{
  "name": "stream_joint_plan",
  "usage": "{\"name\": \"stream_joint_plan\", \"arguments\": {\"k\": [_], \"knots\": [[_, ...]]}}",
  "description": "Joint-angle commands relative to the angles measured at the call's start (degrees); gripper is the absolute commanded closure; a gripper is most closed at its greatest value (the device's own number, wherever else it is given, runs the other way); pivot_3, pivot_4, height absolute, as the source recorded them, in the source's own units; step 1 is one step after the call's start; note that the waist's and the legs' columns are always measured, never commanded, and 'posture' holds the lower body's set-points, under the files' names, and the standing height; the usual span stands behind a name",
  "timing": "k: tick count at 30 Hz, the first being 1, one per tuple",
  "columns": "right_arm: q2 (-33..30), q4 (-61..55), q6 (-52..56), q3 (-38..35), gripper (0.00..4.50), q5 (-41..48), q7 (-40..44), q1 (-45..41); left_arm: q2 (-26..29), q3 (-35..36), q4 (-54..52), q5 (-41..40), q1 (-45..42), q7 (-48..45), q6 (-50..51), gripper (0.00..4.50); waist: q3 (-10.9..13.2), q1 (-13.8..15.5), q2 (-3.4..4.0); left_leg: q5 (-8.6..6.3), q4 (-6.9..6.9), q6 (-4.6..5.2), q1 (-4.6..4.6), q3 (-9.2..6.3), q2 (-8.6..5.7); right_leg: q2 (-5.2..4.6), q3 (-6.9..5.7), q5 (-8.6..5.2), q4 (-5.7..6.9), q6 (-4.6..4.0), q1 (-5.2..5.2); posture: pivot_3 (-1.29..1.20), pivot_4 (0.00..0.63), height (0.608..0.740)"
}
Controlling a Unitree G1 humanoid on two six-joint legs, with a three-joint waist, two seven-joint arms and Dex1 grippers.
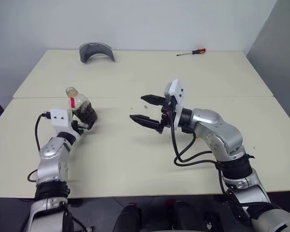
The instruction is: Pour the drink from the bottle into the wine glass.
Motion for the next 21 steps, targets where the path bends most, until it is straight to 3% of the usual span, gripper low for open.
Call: {"name": "stream_joint_plan", "arguments": {"k": [1, 5, 9, 12, 17, 21], "knots": [[-1.1, -3.5, 0.1, -1.6, 0.0, 0.9, 0.0, 1.7, 0.6, 5.5, -20.7, -5.2, 10.9, 2.3, 8.8, 0.02, 0.0, 0.0, -0.01, -0.01, -0.03, 0.01, 0.0, 0.01, 0.01, 0.0, 0.02, 0.0, -0.04, 0.0, 0.0, 0.0, 0.15, 0.74], [-5.4, -6.4, 0.9, -2.1, 0.0, 0.2, 0.6, 6.1, 2.5, 8.0, -41.1, -13.2, 26.1, 0.5, 21.0, 0.02, 0.0, 0.3, -0.01, -0.03, -0.05, 0.04, 0.02, 0.0, 0.01, -0.02, 0.0, 0.0, -0.09, 0.0, 0.07, 0.0, 0.15, 0.74], [-11.2, -6.6, -1.9, -1.8, 0.0, -4.7, -0.1, 8.6, 7.0, 7.2, -52.1, -24.0, 29.5, -3.6, 29.2, 0.02, 0.0, 1.8, 0.0, -0.04, -0.03, 0.06, 0.13, -0.1, -0.03, -0.03, -0.07, -0.01, -0.08, 0.0, 0.2, 0.0, 0.15, 0.74], [-15.5, -5.3, -5.5, -1.5, 0.0, -9.7, -0.3, 9.4, 10.3, 1.1, -53.7, -24.1, 27.0, -6.9, 31.1, 0.02, 0.0, 1.8, 0.06, -0.03, -0.05, 0.06, 0.22, -0.04, -0.06, 0.0, -0.03, -0.01, -0.06, 0.0, 0.25, 0.0, 0.15, 0.74], [-23.2, -7.8, -10.0, -3.4, 0.0, -20.1, -5.4, 12.9, 10.1, -10.9, -50.2, -29.0, 13.2, -14.9, 33.8, 0.02, 0.0, 1.8, 0.09, -0.01, -0.05, 0.03, 0.12, 0.02, -0.07, 0.04, -0.02, -0.01, -0.1, 0.0, 0.23, 0.0, 0.15, 0.74], [-27.1, -8.2, -13.5, -4.3, 0.0, -24.5, -6.3, 17.4, 10.5, -16.5, -48.2, -27.7, 8.8, -19.5, 33.2, 0.02, 0.0, 0.9, 0.1, 0.02, -0.07, -0.03, 0.18, 0.17, -0.02, 0.07, 0.1, -0.02, -0.1, 0.0, 0.22, 0.0, 0.15, 0.74]]}}
